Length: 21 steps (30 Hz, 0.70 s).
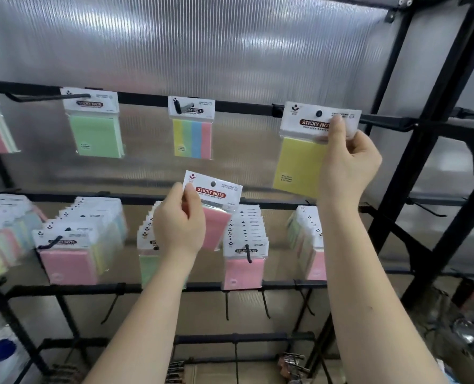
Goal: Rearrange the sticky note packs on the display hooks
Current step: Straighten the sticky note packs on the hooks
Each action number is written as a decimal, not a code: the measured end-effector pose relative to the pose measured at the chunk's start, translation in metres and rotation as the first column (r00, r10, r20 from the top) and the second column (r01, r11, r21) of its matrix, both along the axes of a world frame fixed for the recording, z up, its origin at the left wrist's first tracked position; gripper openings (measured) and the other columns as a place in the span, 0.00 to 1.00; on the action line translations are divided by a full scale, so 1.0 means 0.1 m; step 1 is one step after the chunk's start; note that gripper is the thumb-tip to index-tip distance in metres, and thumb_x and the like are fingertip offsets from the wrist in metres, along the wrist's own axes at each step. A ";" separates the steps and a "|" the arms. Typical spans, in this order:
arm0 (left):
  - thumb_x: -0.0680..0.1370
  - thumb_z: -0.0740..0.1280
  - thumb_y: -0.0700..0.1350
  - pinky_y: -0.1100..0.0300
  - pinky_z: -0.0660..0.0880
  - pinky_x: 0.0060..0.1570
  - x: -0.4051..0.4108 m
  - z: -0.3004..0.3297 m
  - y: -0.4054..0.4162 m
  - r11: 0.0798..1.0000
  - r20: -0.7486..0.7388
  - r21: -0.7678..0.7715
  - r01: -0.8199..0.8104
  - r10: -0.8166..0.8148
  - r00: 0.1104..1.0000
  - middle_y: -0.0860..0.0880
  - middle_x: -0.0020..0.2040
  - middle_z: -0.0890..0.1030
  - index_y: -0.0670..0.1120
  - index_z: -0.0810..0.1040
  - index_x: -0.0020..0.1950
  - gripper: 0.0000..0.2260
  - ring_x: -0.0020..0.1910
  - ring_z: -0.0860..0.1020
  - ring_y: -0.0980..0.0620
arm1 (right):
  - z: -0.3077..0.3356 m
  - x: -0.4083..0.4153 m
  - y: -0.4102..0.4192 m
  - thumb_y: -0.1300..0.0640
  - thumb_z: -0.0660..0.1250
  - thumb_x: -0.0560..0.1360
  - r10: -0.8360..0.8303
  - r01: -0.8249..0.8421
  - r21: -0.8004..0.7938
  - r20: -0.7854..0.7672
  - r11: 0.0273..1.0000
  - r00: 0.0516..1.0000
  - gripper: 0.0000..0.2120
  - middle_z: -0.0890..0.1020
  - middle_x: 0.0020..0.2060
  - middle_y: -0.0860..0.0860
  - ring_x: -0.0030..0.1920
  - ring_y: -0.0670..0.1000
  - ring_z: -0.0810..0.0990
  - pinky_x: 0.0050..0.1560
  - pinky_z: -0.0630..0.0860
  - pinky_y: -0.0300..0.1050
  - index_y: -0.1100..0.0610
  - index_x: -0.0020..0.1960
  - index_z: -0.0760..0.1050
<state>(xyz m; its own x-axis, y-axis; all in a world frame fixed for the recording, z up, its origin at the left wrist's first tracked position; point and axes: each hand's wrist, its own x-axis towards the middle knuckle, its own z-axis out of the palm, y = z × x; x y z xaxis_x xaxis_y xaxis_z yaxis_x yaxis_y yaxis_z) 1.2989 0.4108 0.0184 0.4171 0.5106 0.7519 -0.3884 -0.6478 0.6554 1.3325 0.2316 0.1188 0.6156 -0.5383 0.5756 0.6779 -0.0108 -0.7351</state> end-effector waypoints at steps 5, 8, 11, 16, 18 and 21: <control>0.79 0.56 0.47 0.61 0.53 0.26 -0.01 0.00 -0.06 0.999 -0.028 -0.008 -0.034 0.034 0.999 0.56 0.24 0.61 0.54 0.55 0.31 0.18 0.23 0.60 0.56 | -0.02 0.07 -0.03 0.52 0.66 0.77 0.046 -0.047 -0.037 -0.031 0.998 0.998 0.20 0.69 0.29 0.52 0.31 0.46 0.63 0.32 0.60 0.40 0.67 0.34 0.72; 0.79 0.55 0.47 0.59 0.55 0.26 0.00 0.01 -0.03 0.999 -0.017 -0.009 -0.036 0.035 0.999 0.55 0.24 0.61 0.53 0.55 0.31 0.17 0.24 0.60 0.55 | -0.04 0.15 -0.02 0.52 0.66 0.76 0.073 -0.076 -0.041 -0.065 0.996 0.995 0.21 0.63 0.24 0.43 0.27 0.42 0.58 0.29 0.57 0.38 0.53 0.28 0.64; 0.79 0.55 0.47 0.60 0.56 0.26 0.01 0.01 0.01 0.999 -0.008 0.002 -0.045 0.045 0.999 0.55 0.24 0.62 0.53 0.56 0.31 0.17 0.24 0.62 0.55 | -0.01 0.33 0.05 0.53 0.65 0.77 0.096 -0.102 -0.055 -0.103 0.993 0.990 0.22 0.62 0.21 0.41 0.25 0.42 0.58 0.27 0.56 0.35 0.52 0.28 0.61; 0.79 0.55 0.48 0.63 0.55 0.25 0.05 0.04 0.02 0.999 -0.007 0.004 -0.042 0.042 0.999 0.56 0.23 0.61 0.53 0.55 0.31 0.18 0.23 0.64 0.55 | 0.03 0.83 0.18 0.54 0.62 0.78 0.082 -0.111 -0.084 -0.292 0.990 0.953 0.19 0.67 0.23 0.43 0.22 0.41 0.63 0.25 0.59 0.34 0.52 0.29 0.63; 0.79 0.56 0.47 0.64 0.55 0.24 0.06 0.07 0.02 0.997 0.015 0.048 -0.057 0.056 0.998 0.56 0.23 0.61 0.54 0.55 0.31 0.18 0.23 0.65 0.55 | 0.05 1.02 0.22 0.54 0.62 0.78 0.105 -0.138 -0.074 -0.346 0.988 0.933 0.18 0.70 0.27 0.45 0.27 0.42 0.65 0.28 0.63 0.37 0.52 0.30 0.65; 0.79 0.57 0.44 0.67 0.57 0.23 0.06 0.12 0.03 0.991 0.060 0.111 -0.072 0.066 0.996 0.58 0.23 0.59 0.56 0.53 0.32 0.19 0.24 0.67 0.57 | 0.13 1.22 0.27 0.54 0.64 0.78 0.133 -0.160 -0.042 -0.369 0.986 0.920 0.16 0.73 0.29 0.45 0.32 0.45 0.71 0.33 0.67 0.39 0.51 0.31 0.68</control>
<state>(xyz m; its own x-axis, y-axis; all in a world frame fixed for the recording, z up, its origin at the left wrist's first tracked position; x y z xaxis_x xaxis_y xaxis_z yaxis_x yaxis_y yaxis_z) 1.3051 0.4138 0.0306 0.3394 0.4470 0.8277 -0.3740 -0.7432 0.5548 1.4545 0.2583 0.1317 0.8584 -0.3927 0.3300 0.3620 0.0079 -0.9322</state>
